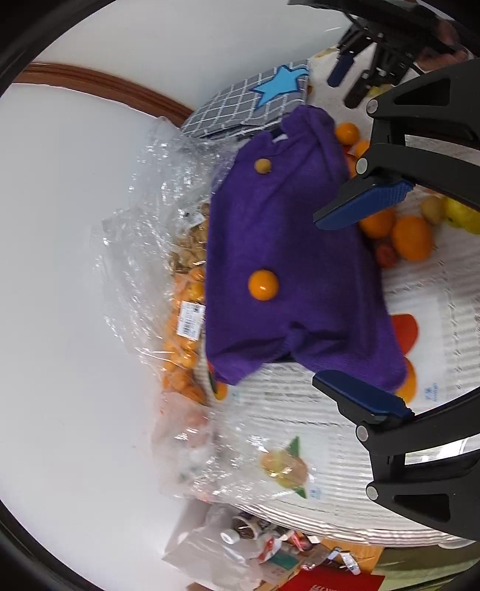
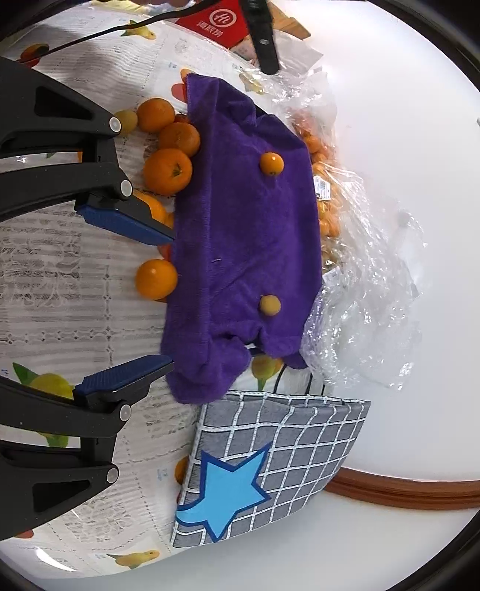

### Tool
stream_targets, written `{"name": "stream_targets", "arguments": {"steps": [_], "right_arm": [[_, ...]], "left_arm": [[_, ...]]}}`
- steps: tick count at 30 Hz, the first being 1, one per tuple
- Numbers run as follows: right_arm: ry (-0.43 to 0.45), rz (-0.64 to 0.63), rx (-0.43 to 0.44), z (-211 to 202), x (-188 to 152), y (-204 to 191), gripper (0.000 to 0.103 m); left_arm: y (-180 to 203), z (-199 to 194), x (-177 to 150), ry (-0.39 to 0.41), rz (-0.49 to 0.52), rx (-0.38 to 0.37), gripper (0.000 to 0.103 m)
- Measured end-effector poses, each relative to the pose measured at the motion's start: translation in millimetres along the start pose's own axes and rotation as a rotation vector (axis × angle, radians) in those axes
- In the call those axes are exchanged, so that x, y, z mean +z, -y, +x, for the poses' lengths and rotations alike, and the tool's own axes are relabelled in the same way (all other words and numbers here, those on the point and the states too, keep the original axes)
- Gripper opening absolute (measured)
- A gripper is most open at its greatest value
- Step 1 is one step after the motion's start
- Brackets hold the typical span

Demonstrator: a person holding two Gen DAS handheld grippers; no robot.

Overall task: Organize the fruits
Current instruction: 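Withdraw both open tools from the towel back toward the loose fruits, then close the right gripper on an orange while the left gripper grasps another orange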

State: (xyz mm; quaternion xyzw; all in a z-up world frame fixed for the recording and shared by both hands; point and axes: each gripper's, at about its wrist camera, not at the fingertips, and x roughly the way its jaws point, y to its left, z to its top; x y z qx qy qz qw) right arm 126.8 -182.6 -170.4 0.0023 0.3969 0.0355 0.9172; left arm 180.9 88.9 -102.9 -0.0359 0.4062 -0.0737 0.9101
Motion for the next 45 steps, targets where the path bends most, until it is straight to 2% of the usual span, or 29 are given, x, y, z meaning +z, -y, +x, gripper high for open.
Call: {"name": "stream_targets", "arguments": {"steps": [8,16,25,31,40,43,45], "right_arm": [[-0.002,-0.008,0.022,-1,-8,-7,0.060],[-0.017,-0.017,0.049,3,-13,-13,0.055],[-0.045,-0.036,0.072,13,-22,-21,0.054],[-0.051,-0.050,0.079,14,-27,-19,0.053],[-0.037,-0.051,0.145,13,-30,-18,0.052],[-0.017,-0.068,0.104,15,-27,-14,0.051],[-0.014,-0.061,0.085,21,-25,-8,0.045]], "left_arm": [[-22,0,-26,-0.021,-0.062,-0.022,0.074],[-27,-2,-40,0.004,-0.065,-0.043,0.074],[-30,-1,-57,0.014,-0.064,-0.078,0.074],[-38,1,-69,-0.004,-0.101,-0.052,0.074],[-41,2,-84,-0.038,-0.161,-0.029,0.074],[-40,-2,-88,-0.036,-0.160,-0.010,0.074],[-40,-3,-89,-0.032,-0.164,-0.006,0.074]]}}
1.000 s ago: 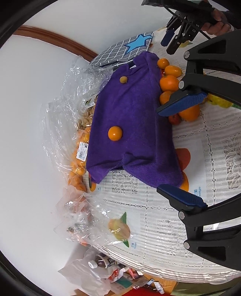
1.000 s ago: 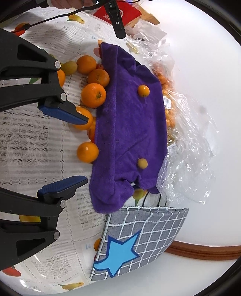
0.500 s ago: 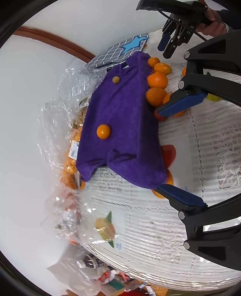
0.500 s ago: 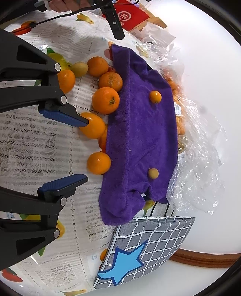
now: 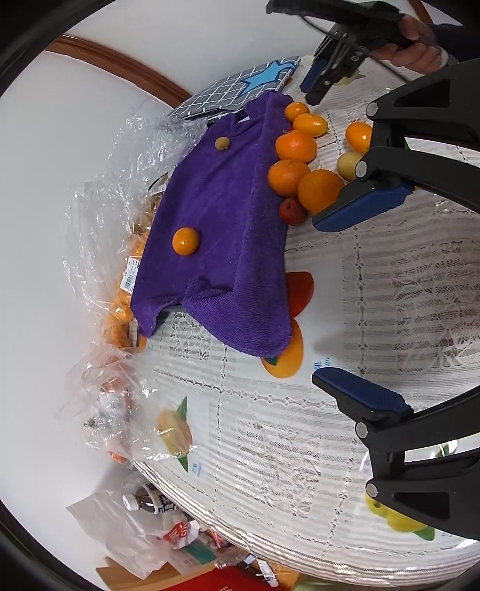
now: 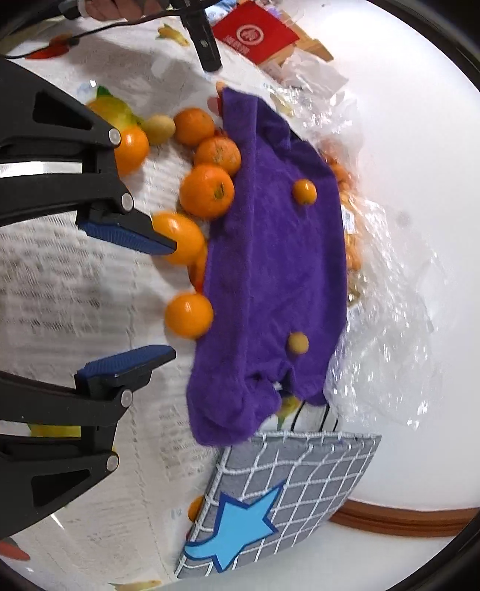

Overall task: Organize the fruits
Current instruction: 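Close the right gripper on an orange while the left gripper grasps another orange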

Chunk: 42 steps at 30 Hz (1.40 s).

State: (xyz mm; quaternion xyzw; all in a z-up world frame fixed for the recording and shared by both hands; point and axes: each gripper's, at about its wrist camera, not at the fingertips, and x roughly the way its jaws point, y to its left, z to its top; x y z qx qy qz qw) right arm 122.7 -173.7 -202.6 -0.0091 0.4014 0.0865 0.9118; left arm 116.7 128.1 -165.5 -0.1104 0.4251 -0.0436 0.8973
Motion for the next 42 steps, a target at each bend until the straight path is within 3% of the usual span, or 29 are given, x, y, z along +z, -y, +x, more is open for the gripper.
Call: {"name": "stream_targets", "arguments": {"steps": [2,9,13,23,28,34,38,42], "right_arm": [[-0.011,0.011,0.001,8,3,6,0.039],[-0.049,0.069,0.094,35,12,18,0.038],[-0.044,0.019,0.069,41,13,12,0.032],[-0.013,0.092,0.063,22,-7,48,0.032],[0.049,0.154,0.081,14,-10,61,0.032],[0.037,0.146,0.074,15,-10,56,0.032],[0.050,0.102,0.058,11,-12,47,0.032],[0.047,0.062,0.042,11,-14,40,0.032]], "left_arm": [[0,0,-2,0.001,-0.014,-0.002,0.074],[15,2,-4,-0.011,-0.024,-0.080,0.071],[31,12,-4,-0.032,-0.013,-0.122,0.067],[66,44,-5,-0.077,0.025,-0.153,0.061],[65,48,-6,-0.067,0.018,-0.159,0.051],[59,51,-10,-0.036,-0.014,-0.251,0.038],[65,46,-13,0.002,0.027,-0.189,0.038],[62,45,-13,-0.001,0.014,-0.197,0.038]]}}
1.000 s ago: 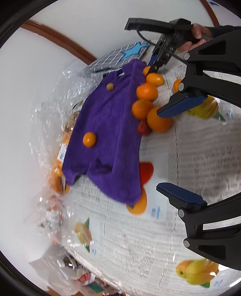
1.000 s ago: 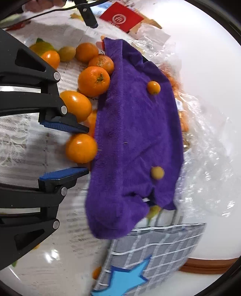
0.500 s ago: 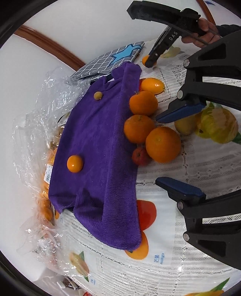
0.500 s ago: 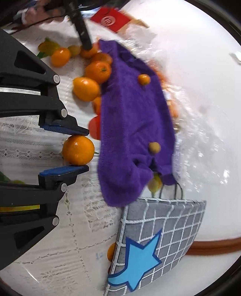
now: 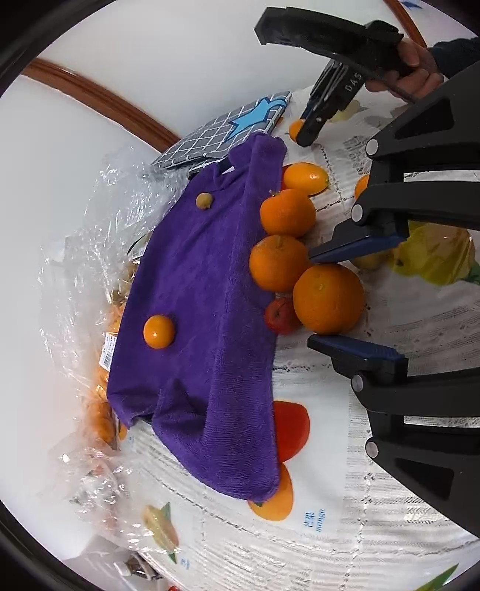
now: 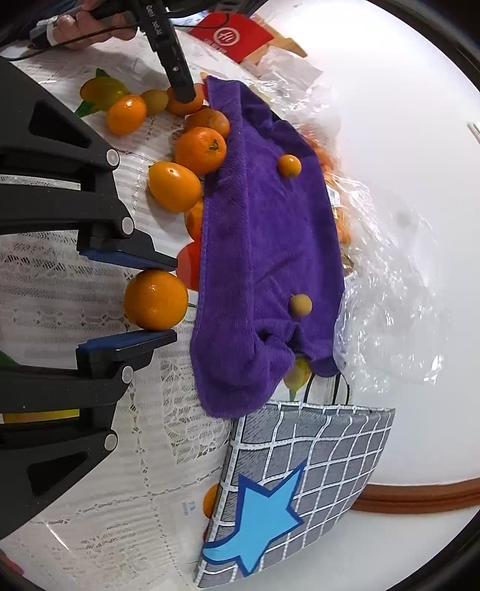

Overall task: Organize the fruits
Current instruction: 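Lift both held oranges and carry them over the purple towel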

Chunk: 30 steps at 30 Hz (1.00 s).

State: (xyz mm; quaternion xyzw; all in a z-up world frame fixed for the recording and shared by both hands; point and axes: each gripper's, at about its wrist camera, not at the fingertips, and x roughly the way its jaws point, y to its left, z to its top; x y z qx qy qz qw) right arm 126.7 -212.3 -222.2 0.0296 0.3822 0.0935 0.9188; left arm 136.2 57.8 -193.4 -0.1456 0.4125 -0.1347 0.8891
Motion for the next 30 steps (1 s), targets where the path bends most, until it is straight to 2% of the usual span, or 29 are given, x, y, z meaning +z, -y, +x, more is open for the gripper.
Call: {"name": "stream_targets", "arguments": {"steps": [11,19,24,30], "right_arm": [[-0.008,-0.022,0.002,1,-1,-3,0.032],[-0.013,-0.043,0.018,2,-1,-6,0.032],[-0.003,-0.040,0.021,0,-2,-6,0.032],[0.006,-0.043,0.038,-3,-3,-7,0.032]], "left_arm": [[-3,2,1,-0.011,-0.016,0.015,0.040],[6,4,-3,0.008,0.041,0.066,0.039],[4,2,-2,0.027,0.036,0.065,0.038],[6,-12,0,0.095,0.046,0.036,0.038]]}}
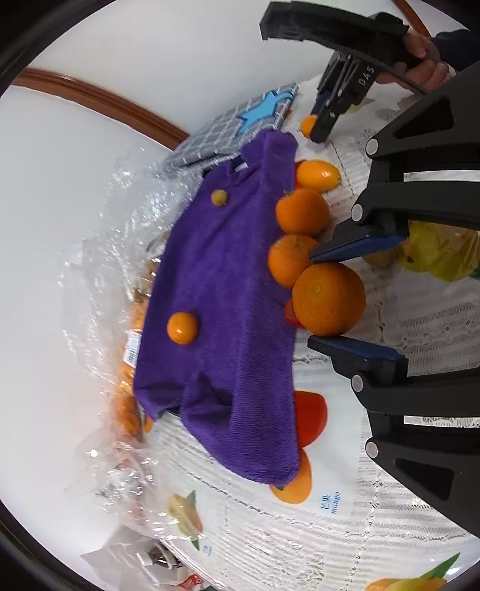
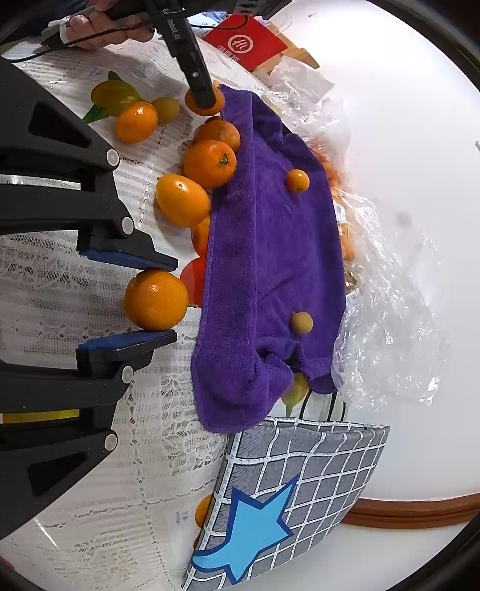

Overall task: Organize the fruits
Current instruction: 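Lift both held oranges and carry them over the purple towel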

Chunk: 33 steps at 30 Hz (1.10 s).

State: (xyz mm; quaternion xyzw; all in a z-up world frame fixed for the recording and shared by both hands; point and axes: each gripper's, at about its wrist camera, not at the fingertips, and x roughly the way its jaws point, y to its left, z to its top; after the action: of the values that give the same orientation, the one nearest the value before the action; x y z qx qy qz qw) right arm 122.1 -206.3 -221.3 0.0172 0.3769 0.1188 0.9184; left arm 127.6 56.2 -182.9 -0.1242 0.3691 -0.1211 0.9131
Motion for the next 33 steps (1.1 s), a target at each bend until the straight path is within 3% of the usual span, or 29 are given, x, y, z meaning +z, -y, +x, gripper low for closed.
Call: {"name": "stream_targets", "arguments": {"steps": [8,16,22,33], "right_arm": [[0.024,0.023,0.023,-5,-1,4,0.032],[0.038,0.045,0.025,-9,0,9,0.032],[0.003,0.037,0.038,-7,0,5,0.032],[0.072,0.022,0.030,-29,30,-6,0.032]], "left_arm": [[5,-10,1,0.050,0.020,-0.032,0.038],[-5,-19,2,0.088,-0.027,-0.038,0.038],[-10,-22,2,0.109,-0.048,-0.025,0.038],[-26,-29,16,0.149,-0.105,0.066,0.038]]}}
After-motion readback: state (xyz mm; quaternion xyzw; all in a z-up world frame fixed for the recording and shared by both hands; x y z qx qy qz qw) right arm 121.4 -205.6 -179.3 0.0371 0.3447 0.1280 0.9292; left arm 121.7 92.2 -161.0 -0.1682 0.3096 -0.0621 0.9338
